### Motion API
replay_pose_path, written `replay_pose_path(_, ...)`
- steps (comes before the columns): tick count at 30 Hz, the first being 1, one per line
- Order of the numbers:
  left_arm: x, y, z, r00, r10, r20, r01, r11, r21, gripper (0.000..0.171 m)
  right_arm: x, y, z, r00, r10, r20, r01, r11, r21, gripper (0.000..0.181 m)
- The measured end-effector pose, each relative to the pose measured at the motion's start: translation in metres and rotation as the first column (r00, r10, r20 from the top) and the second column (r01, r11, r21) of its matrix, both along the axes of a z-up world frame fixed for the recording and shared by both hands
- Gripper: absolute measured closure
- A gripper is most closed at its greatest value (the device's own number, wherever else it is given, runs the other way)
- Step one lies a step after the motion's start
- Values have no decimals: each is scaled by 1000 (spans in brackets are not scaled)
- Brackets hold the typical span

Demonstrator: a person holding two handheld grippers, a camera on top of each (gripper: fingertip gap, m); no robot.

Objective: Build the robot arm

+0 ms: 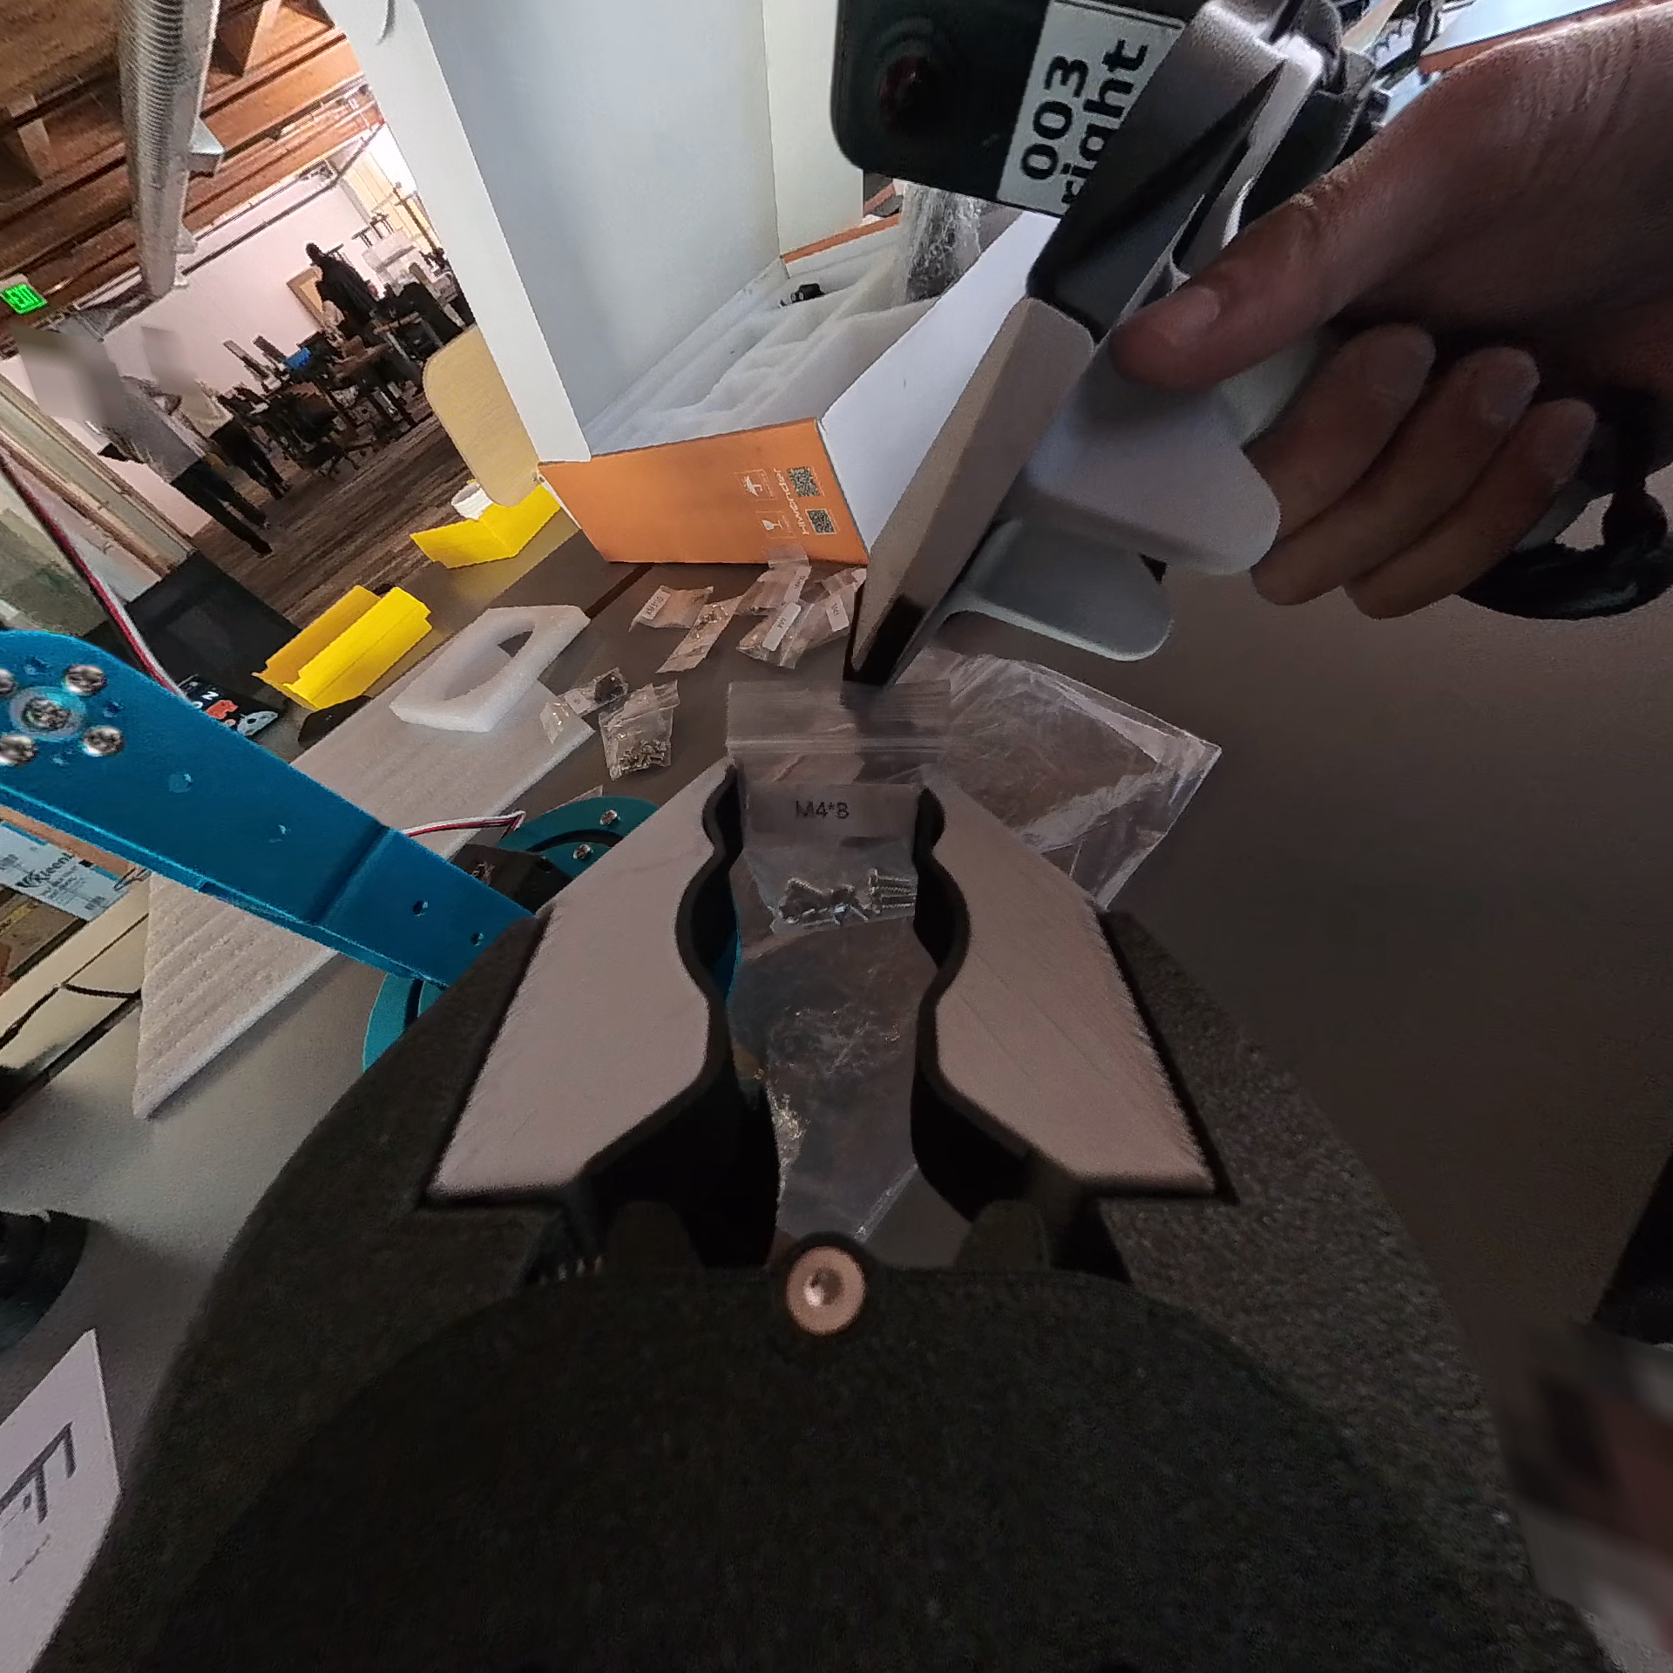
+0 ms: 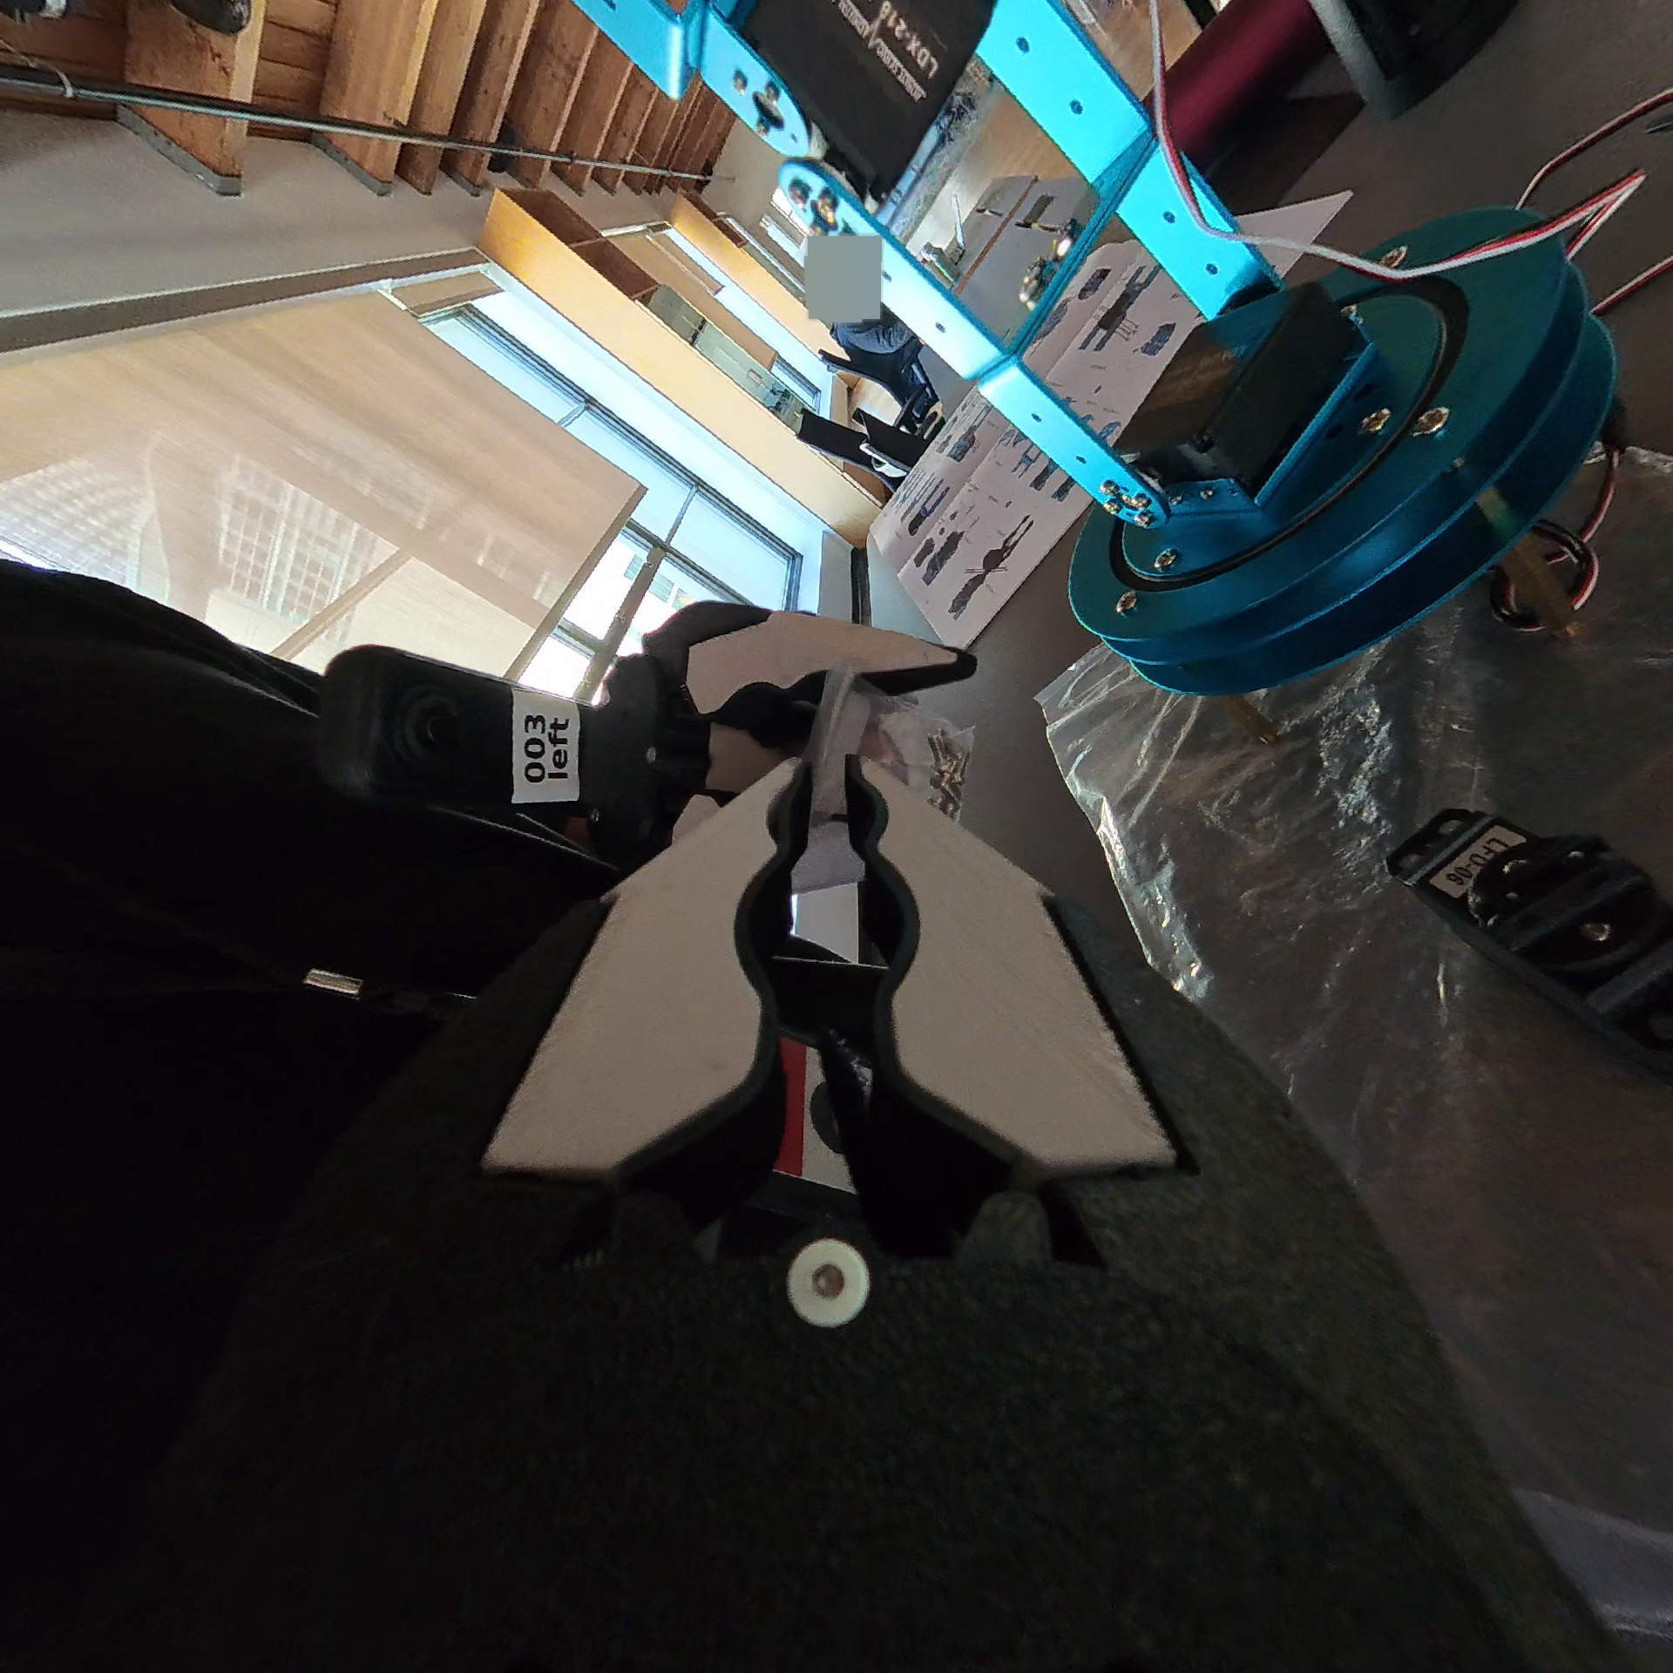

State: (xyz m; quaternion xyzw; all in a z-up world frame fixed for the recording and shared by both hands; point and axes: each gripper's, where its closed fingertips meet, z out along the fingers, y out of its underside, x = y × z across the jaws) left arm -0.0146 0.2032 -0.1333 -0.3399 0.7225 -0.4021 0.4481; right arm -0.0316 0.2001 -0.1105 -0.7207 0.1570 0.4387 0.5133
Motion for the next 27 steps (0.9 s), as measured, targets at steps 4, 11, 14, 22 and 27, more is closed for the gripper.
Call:
replay_pose_path(4,0,-2,-1,1000,-5,2,5,1000,8,137,-2,1,2,1000,16,0,-16,1000,7,176)
replay_pose_path(11,0,-2,-2,1000,0,-2,0,1000,11,137,-2,1,1,1000,10,19,-10,1000,-7,174)
replay_pose_path(14,-1,-2,-2,1000,-1,-1,1,1000,17,137,-2,2,-1,1000,14,20,-14,1000,-16,173)
replay_pose_path(22,-1,-2,-2,1000,2,-2,-2,1000,12,137,-4,0,2,1000,15,7,-15,1000,-1,174)
replay_pose_path(27,-2,-2,-2,1000,4,-1,-4,1000,17,137,-2,-2,2,1000,9,-4,-9,1000,6,174)
